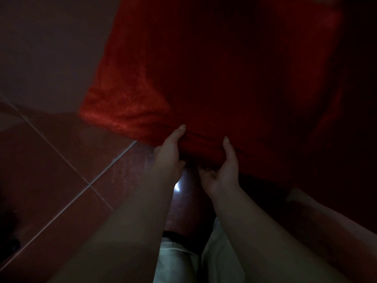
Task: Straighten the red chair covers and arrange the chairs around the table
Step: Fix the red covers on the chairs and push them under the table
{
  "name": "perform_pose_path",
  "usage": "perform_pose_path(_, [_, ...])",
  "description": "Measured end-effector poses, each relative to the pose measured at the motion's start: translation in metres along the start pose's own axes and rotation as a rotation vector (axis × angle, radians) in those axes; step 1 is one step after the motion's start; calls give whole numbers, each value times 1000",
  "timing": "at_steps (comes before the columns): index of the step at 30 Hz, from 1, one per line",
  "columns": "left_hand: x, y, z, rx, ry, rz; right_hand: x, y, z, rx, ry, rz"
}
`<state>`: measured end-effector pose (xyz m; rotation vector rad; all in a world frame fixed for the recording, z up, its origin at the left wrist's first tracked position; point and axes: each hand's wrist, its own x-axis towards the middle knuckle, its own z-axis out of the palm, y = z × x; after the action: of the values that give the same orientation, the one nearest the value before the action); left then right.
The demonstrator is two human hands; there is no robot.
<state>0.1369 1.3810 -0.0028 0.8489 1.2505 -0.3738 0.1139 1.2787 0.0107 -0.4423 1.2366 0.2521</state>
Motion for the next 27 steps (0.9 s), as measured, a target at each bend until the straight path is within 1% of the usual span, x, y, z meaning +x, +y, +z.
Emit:
perform_pose_path(4, [-31, -20, -14, -10, -33, -56, -22, -2, -21, -27, 52, 30])
perform_pose_path(9, [-75, -35, -21, -37, -25, -140, -61, -11, -37, -47, 76, 9])
perform_pose_path(13, [-103, -21, -14, -39, 3, -132, -91, -18, -21, -78, 113, 11])
perform_pose_path(17, [-121, -2, -6, -8, 55, -96, -112, -22, 2, -95, 176, -13])
perform_pose_path(21, [-137, 14, 6, -29, 79, -71, -131, -30, 21, -159, 224, -64])
perform_pose_path(23, [-145, 22, 10, -46, 121, -60, -141, -30, 29, -190, 270, -63])
perform_pose_path(25, [-154, 27, 7, -33, 217, -67, -153, -27, 34, -208, 319, -50])
perform_pose_path(27, [-168, 28, 2, -21, 278, -82, -165, -24, 33, -210, 356, -30])
